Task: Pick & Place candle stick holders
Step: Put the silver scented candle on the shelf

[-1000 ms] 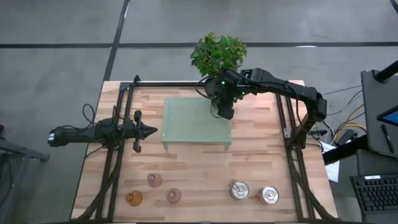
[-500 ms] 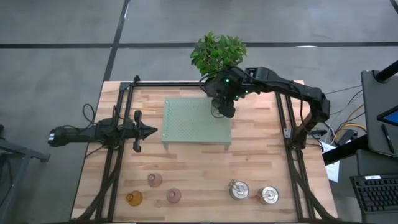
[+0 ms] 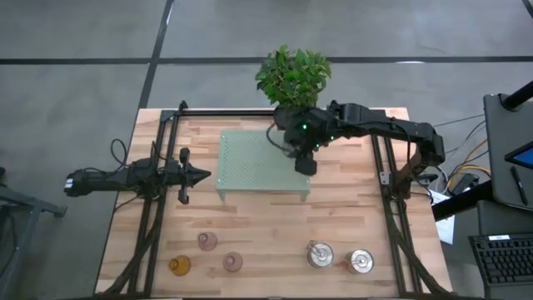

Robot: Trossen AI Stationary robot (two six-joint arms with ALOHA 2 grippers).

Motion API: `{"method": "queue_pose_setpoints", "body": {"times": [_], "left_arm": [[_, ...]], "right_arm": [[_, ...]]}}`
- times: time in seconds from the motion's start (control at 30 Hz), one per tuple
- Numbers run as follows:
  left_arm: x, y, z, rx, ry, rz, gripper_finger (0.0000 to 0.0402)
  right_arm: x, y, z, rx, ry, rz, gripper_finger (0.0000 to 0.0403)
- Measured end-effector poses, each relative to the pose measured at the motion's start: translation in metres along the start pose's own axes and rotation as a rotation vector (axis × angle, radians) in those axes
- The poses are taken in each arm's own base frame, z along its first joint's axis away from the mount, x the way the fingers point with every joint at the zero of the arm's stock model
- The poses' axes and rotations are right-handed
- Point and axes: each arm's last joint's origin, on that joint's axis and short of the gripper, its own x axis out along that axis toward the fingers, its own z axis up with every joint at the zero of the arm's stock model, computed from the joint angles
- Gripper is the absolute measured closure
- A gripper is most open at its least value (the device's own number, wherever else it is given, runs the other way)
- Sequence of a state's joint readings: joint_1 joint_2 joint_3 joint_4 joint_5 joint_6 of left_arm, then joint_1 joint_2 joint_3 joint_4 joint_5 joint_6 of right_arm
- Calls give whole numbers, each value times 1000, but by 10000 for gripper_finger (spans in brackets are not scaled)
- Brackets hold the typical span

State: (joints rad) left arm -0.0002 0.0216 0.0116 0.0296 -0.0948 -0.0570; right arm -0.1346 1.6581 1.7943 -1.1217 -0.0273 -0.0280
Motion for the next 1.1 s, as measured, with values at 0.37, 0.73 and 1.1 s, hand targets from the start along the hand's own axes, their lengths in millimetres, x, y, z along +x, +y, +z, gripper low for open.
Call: {"method": "queue_pose_setpoints", "body": {"times": [0.37, 0.73, 1.1], "left_arm": [[0, 0, 0, 0, 0, 0, 392], [0, 0, 0, 0, 0, 0, 392], [0, 0, 0, 0, 0, 0, 392]], "right_arm": [[0, 76, -13, -27, 86, 117, 280], [8, 159, -57, 62, 259, 181, 280], [28, 210, -102, 147, 359, 124, 237]]}}
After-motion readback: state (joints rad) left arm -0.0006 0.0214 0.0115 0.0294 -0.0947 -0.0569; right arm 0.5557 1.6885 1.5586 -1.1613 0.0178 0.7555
